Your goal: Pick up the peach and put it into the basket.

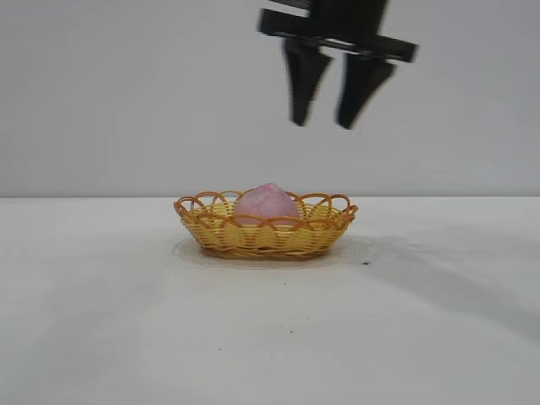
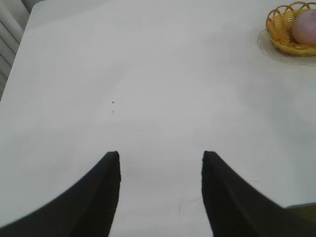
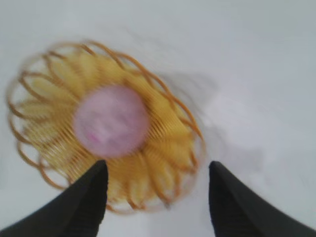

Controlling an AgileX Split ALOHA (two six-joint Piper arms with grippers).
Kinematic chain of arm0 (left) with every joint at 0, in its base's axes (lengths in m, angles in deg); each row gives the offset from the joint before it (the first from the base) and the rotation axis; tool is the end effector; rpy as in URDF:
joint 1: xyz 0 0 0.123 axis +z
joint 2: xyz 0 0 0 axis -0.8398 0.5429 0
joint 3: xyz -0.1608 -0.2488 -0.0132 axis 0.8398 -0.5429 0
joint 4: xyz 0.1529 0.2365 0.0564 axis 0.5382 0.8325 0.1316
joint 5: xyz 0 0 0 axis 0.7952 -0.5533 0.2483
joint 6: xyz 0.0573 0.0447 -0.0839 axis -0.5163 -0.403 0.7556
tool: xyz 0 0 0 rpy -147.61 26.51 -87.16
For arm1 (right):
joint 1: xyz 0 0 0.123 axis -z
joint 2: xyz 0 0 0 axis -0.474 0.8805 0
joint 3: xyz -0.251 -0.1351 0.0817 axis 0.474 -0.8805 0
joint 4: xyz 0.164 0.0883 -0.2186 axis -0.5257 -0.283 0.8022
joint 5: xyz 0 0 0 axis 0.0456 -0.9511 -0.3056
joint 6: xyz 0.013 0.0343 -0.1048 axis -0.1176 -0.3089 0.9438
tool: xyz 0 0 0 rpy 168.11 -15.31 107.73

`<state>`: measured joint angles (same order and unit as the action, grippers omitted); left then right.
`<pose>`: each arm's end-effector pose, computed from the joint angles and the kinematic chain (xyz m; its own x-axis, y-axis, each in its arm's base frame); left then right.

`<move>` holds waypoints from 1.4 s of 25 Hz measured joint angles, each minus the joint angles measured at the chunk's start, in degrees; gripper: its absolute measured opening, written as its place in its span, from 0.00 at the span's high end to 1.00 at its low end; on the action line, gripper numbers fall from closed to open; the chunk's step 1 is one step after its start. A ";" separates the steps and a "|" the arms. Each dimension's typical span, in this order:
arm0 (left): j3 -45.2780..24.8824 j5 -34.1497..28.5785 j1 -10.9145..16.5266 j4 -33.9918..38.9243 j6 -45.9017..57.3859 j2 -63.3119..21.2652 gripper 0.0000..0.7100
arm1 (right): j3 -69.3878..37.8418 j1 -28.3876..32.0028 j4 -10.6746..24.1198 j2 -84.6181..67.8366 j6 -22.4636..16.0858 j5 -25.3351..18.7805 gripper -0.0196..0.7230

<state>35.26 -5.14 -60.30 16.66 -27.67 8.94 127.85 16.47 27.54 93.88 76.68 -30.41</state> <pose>0.0286 0.0021 0.2754 -0.5011 0.0949 -0.8602 0.0600 0.9954 0.0749 0.3969 0.0884 0.2176 -0.9464 -0.1875 -0.2629 -0.2069 0.9772 0.0477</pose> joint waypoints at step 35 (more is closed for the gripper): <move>0.00 0.00 0.00 0.13 0.11 0.00 0.54 | -50.04 8.40 0.88 -92.99 1.07 -9.86 0.45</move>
<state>35.26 -5.14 -60.30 16.79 -27.56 8.94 77.82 24.87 28.42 0.89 77.75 -40.27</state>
